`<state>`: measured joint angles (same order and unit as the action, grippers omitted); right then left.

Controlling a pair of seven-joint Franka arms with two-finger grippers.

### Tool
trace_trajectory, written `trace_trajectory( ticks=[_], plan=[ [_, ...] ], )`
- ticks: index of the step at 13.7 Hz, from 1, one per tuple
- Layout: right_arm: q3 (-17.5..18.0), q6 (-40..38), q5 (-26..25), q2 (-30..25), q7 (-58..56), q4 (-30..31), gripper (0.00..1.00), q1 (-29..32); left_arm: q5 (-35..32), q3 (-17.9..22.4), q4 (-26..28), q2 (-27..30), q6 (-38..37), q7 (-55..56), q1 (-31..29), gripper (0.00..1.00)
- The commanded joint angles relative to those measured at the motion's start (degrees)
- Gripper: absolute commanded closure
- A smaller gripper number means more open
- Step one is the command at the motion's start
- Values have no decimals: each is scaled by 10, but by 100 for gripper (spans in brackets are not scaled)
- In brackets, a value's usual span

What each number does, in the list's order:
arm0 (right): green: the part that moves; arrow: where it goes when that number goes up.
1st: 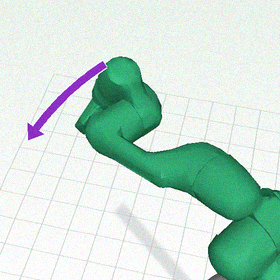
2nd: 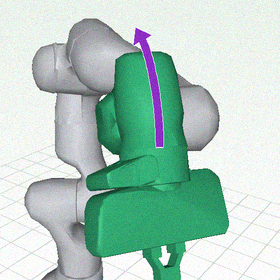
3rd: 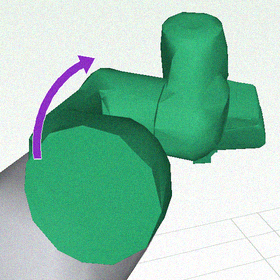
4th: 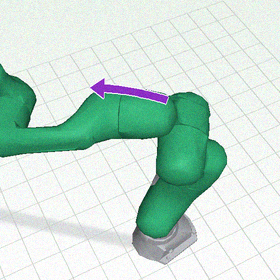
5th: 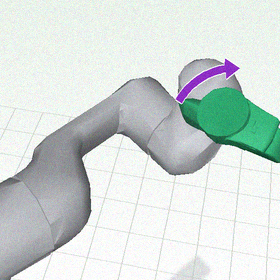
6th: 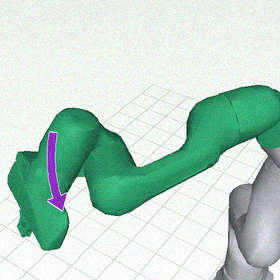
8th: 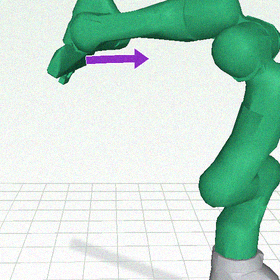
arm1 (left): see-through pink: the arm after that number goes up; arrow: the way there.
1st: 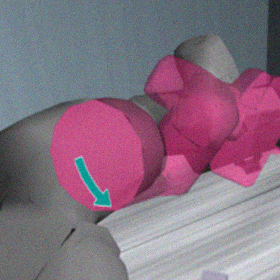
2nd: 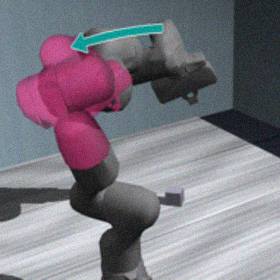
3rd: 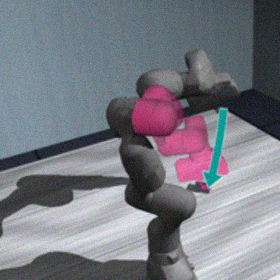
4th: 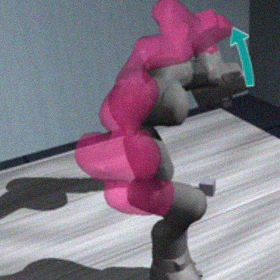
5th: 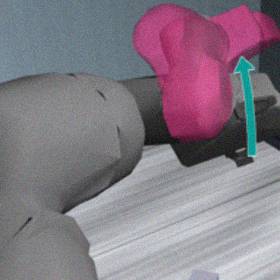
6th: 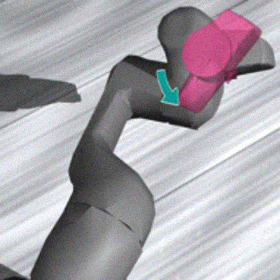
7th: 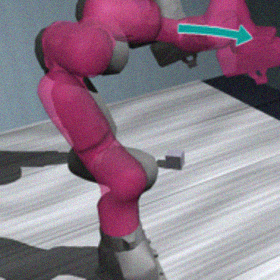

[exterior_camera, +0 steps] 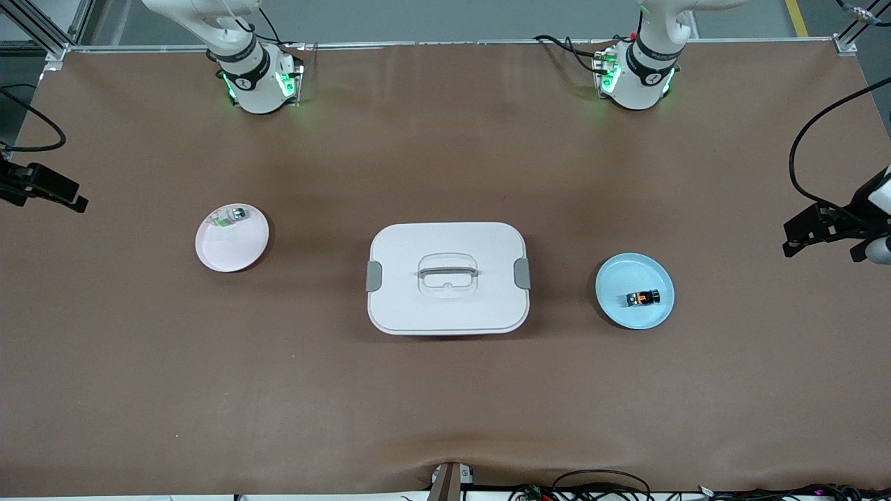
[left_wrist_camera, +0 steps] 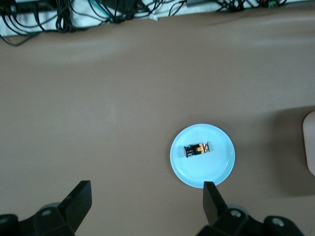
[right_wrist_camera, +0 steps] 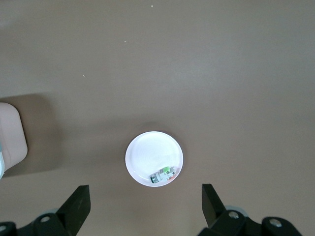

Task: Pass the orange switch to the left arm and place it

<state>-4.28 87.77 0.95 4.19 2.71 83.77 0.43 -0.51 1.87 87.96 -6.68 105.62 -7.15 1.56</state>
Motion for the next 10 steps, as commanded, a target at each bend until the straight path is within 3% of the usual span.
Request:
trace_trajectory(
  ticks=[1,3,10],
  plan=[
    [3,5,0,-14,-7,11,0,5,3,-17,65,60,31,26,-2,0],
    [3,6,1,-14,-7,11,0,6,2,-17,67,64,30,70,-2,0],
    [3,7,1,-14,-7,11,0,10,5,-16,45,67,-30,69,-3,0]
  ],
)
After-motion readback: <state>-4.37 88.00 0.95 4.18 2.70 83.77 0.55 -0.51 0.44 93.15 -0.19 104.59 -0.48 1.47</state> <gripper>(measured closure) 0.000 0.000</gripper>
